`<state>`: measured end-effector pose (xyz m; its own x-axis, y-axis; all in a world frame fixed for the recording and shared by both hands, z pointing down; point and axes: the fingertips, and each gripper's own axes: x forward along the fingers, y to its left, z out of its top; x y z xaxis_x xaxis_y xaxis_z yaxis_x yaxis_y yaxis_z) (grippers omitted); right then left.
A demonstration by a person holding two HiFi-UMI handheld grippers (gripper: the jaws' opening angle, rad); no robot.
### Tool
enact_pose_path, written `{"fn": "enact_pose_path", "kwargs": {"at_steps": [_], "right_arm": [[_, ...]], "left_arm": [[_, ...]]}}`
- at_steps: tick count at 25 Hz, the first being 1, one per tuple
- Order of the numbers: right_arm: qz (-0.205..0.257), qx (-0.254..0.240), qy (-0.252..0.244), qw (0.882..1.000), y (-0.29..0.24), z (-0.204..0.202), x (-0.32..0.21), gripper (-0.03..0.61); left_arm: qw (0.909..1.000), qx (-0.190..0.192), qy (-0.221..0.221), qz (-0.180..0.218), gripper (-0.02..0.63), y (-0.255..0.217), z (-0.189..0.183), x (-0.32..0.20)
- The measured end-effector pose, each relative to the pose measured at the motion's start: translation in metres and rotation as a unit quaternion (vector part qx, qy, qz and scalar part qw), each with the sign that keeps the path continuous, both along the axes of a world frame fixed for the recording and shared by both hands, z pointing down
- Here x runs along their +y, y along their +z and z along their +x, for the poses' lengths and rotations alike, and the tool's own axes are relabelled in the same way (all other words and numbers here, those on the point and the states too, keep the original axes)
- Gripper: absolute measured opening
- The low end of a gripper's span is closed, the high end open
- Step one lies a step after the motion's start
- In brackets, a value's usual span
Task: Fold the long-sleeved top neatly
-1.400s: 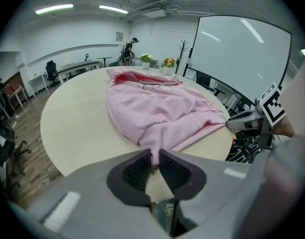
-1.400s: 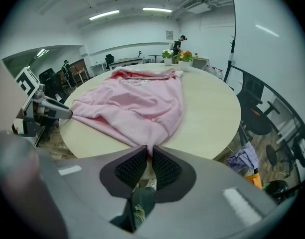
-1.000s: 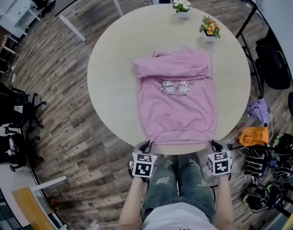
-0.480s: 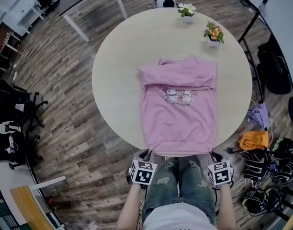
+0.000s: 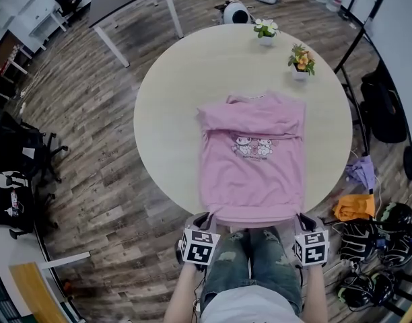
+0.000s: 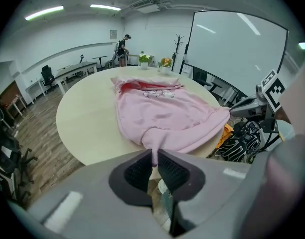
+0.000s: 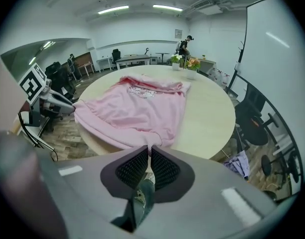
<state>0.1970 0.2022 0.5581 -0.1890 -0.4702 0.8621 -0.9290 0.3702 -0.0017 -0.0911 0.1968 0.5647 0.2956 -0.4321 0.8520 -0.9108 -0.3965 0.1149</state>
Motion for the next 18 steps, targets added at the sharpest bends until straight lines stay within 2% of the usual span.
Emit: {"fn": "enact_pose_path", "kwargs": {"at_steps": [4, 18], "right_arm": [[0.021, -0.006, 0.009, 1.0, -0.014, 0.004, -0.021, 0.048], [0.076, -0.031, 0.012, 0.997, -0.051, 0.016, -0.094, 0.047]], "left_arm": [[0.9996, 0.013, 0.0, 0.026, 0.037, -0.016, 0.002, -0.022], [0.9966, 0.001, -0.02, 0.08, 0.038, -0.065, 0.01, -0.089]]}}
